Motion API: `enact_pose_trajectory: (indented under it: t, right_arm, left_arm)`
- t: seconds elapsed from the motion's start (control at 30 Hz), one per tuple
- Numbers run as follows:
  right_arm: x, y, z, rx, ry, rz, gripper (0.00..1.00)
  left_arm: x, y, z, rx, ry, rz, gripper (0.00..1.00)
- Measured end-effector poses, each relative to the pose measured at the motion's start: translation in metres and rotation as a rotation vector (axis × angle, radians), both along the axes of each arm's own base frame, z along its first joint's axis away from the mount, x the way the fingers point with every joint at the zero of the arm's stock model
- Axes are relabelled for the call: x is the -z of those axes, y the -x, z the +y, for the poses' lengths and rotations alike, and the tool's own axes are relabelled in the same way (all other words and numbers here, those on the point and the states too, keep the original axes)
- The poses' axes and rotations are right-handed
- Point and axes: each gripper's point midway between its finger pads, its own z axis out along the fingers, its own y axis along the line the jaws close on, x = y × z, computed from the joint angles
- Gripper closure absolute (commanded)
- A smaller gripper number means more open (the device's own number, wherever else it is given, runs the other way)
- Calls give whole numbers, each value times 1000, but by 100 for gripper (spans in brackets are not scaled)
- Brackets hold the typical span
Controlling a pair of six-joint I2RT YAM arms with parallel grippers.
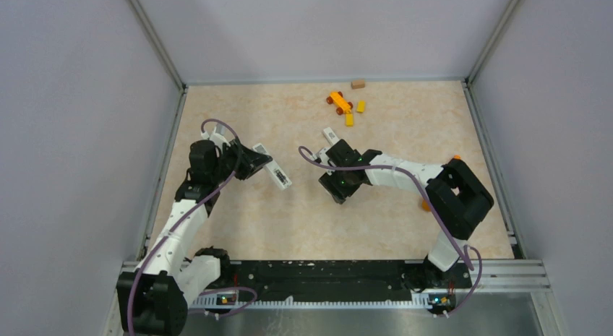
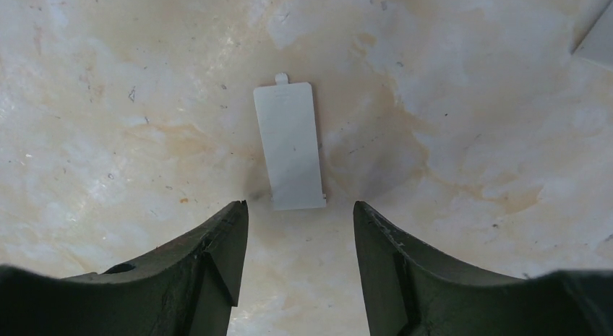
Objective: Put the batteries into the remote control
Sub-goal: Pick up the battery cover at the center of the board.
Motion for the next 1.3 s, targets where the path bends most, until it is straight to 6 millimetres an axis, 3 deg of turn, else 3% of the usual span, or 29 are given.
enact_pose_trajectory:
  t: [0.4, 0.9, 1.3]
  right_arm:
    - [8, 0, 1, -26, 35, 38, 48]
    - [9, -3, -1, -28, 82, 55, 78]
    - [2, -4, 2, 5, 35, 30, 80]
  left_arm:
    - [3, -1, 1, 3, 6, 12, 100]
    - [2, -2, 3, 3, 11, 11, 100]
    - [-4, 0, -4, 47, 41, -34, 100]
